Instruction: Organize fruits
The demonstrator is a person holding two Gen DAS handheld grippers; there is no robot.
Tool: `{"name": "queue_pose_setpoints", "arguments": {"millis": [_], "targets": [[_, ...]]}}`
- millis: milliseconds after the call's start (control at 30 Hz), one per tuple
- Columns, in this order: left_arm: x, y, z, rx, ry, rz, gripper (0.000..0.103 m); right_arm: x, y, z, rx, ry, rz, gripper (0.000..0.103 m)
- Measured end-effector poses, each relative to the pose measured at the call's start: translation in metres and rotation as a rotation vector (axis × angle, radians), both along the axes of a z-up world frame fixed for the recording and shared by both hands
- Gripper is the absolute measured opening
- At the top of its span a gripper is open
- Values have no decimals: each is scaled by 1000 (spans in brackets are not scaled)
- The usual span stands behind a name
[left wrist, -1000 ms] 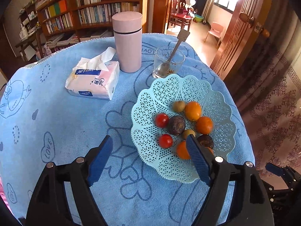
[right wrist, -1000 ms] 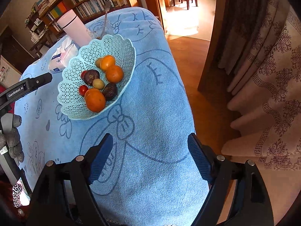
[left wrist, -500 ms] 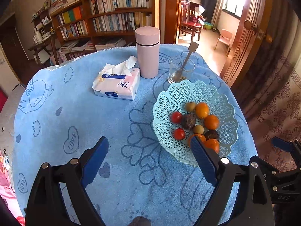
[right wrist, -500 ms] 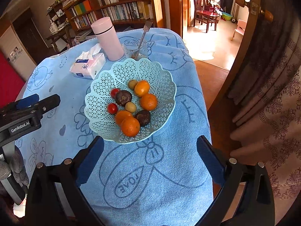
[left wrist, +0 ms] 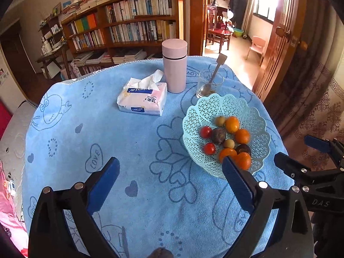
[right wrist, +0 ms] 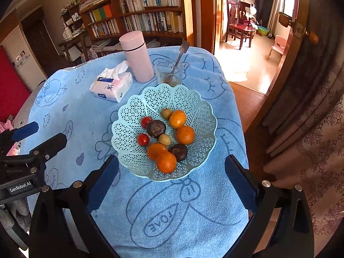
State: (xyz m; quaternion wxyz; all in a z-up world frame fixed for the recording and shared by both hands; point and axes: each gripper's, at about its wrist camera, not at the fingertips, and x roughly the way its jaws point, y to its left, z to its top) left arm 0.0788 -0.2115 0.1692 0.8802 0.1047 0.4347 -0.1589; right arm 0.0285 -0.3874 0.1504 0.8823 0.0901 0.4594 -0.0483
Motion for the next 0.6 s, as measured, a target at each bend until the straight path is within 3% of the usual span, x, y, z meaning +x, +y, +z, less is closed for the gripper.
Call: {"name": "queue_pose_setpoints", "arguments": {"millis": [200, 400, 600], "targets": [[-5, 3, 9, 2, -43, 14, 95, 2, 6, 2, -12, -11, 8, 100], [-2, 6, 12, -25, -18, 29, 95, 3, 10, 3, -16, -14, 9, 100], [-1, 0, 7, 37, -22, 33, 95, 3, 9, 4, -24, -16, 1, 100]]}}
